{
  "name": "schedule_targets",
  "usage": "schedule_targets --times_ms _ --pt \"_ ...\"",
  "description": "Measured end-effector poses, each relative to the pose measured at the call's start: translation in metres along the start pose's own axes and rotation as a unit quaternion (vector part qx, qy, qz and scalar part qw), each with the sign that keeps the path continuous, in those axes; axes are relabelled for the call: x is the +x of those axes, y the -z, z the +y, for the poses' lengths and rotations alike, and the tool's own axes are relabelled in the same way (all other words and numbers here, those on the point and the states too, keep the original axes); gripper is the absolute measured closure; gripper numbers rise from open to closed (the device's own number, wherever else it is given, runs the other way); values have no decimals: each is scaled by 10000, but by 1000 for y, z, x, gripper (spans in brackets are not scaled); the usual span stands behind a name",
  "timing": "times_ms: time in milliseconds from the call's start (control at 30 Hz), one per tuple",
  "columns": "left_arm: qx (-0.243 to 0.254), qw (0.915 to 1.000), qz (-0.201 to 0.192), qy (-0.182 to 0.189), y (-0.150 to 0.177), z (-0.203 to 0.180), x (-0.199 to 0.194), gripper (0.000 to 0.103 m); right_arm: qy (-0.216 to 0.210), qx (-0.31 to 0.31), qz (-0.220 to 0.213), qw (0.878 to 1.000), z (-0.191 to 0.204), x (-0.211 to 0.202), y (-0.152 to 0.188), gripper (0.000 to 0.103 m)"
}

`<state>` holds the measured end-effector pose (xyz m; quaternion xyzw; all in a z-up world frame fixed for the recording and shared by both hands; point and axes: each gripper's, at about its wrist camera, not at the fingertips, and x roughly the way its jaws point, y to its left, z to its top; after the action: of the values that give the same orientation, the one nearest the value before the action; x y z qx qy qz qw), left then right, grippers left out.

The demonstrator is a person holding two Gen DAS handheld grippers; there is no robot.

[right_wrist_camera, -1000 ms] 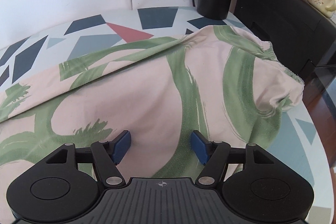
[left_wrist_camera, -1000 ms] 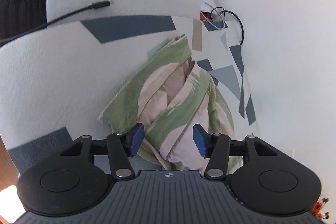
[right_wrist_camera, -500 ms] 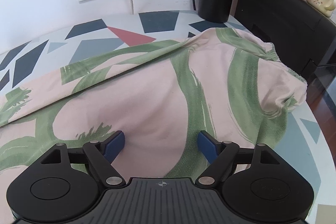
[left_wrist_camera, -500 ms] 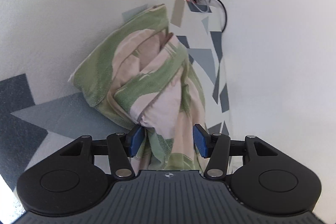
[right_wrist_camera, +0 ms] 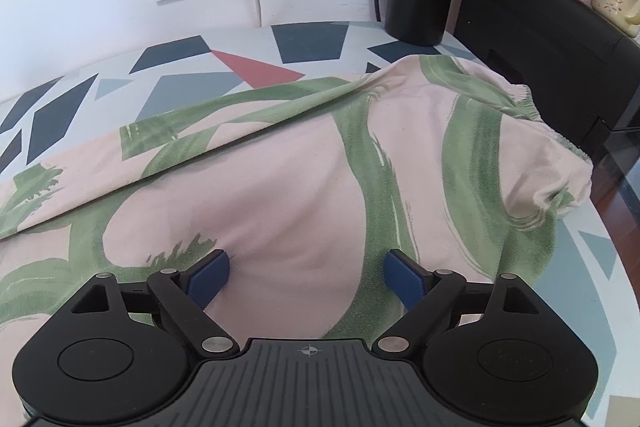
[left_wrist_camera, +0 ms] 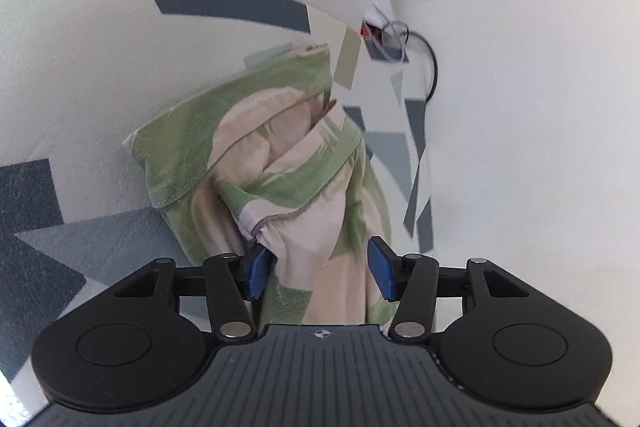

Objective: Fold clothes

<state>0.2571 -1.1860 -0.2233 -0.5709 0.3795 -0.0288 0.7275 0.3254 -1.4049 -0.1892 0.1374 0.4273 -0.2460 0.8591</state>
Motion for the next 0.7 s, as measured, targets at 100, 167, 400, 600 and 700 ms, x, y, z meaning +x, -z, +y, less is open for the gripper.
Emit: schedule_targets --times_ms 100,167,400,600,700 --pt "281 9989 -373 -1 -4 -6 -5 51 -17 -22 5 10000 0 0 0 18" --pt "472 9978 -446 -127 -5 -8 -5 51 -17 -24 4 10000 0 0 0 18" --pt "389 9984 -220 -332 3 1 8 41 -41 -58 -23 10000 2 2 1 13" --pt "1143 9896 -813 -334 8 -24 -17 98 -60 -87 -13 9999 2 2 0 11" --pt "2036 9702 -1266 -346 24 -48 -47 98 -98 -134 -10 9999 1 2 1 11"
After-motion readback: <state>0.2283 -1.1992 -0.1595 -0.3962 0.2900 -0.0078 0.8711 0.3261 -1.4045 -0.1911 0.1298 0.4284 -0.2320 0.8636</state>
